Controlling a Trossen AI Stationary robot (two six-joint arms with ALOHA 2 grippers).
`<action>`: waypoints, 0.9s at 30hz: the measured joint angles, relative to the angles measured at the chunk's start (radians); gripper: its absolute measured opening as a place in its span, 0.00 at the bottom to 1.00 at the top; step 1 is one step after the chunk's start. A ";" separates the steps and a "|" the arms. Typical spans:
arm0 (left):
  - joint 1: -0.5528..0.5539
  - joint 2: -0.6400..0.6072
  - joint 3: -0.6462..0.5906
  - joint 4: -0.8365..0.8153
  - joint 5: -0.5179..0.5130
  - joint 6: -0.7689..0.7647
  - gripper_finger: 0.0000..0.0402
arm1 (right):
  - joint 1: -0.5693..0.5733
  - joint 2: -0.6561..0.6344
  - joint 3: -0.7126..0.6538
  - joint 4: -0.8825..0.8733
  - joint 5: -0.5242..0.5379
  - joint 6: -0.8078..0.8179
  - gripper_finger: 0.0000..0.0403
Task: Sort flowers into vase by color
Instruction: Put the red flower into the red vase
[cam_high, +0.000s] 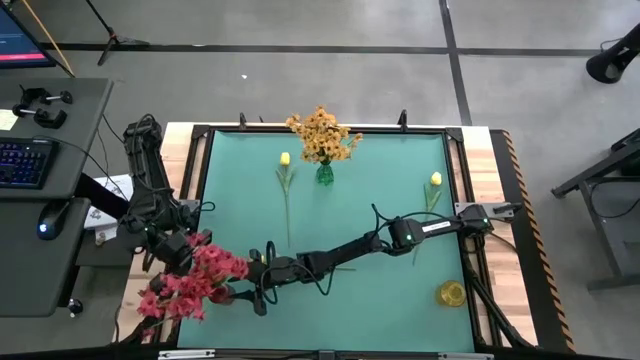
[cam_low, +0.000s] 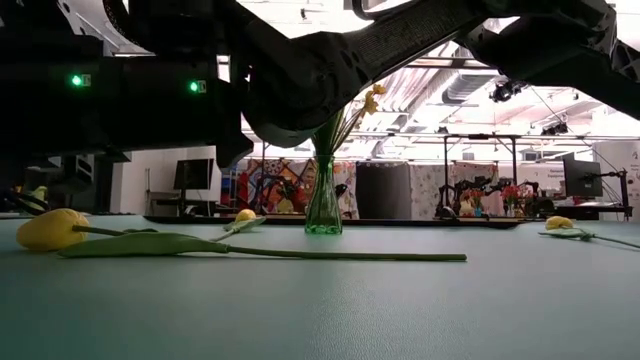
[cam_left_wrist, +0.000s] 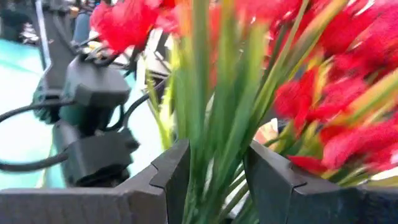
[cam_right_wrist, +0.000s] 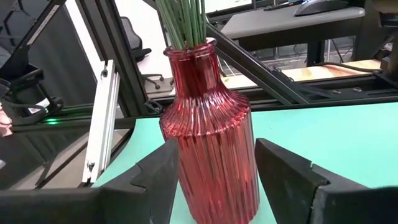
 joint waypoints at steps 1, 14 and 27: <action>0.000 0.000 0.009 0.001 0.008 0.011 0.34 | 0.000 0.000 0.000 0.000 -0.001 -0.002 0.49; 0.000 -0.012 0.166 -0.197 0.037 0.069 0.34 | -0.001 0.000 0.000 -0.025 -0.006 -0.028 0.49; 0.000 -0.013 0.296 -0.206 0.017 0.328 0.34 | -0.001 0.000 0.000 -0.026 -0.006 -0.029 0.49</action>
